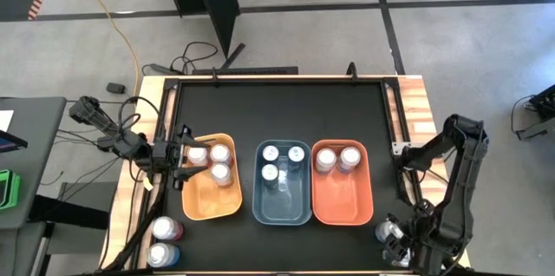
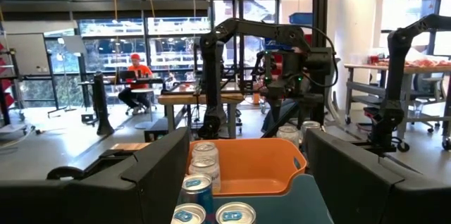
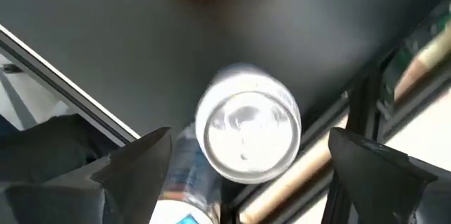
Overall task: Sort soda cans
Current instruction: Put the top blue-white soda can into the orange bin
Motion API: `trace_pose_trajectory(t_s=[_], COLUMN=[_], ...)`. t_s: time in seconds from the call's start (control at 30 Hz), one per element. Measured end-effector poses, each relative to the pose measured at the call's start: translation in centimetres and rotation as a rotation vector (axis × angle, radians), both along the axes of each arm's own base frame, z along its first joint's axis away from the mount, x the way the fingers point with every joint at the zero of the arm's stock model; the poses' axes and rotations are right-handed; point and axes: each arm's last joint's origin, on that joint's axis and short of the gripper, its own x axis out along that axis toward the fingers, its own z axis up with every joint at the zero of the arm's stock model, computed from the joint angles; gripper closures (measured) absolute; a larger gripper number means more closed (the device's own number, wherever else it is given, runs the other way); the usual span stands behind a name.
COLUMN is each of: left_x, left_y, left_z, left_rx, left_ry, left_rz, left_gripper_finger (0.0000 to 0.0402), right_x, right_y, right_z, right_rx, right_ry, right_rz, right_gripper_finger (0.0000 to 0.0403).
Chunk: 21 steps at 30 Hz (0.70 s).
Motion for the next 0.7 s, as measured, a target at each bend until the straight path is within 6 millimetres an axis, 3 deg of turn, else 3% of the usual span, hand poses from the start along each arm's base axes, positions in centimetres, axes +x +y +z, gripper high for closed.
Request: trace_pose_trajectory(t_s=[0.37, 0.7], left_x=[0.0, 0.0], left_y=[0.0, 0.0], left_z=[0.0, 0.0], left_rx=[0.000, 0.003], left_ry=[0.000, 0.001], left_rz=[0.000, 0.001], left_gripper_finger=[0.0125, 0.0125], right_x=[0.1, 0.6], right_y=[1.2, 2.4], right_z=[-1.4, -4.1], right_rx=[-0.022, -0.051], right_ry=[0.050, 0.062], right_rz=[-0.033, -0.035], right_gripper_finger=[0.0003, 0.0003])
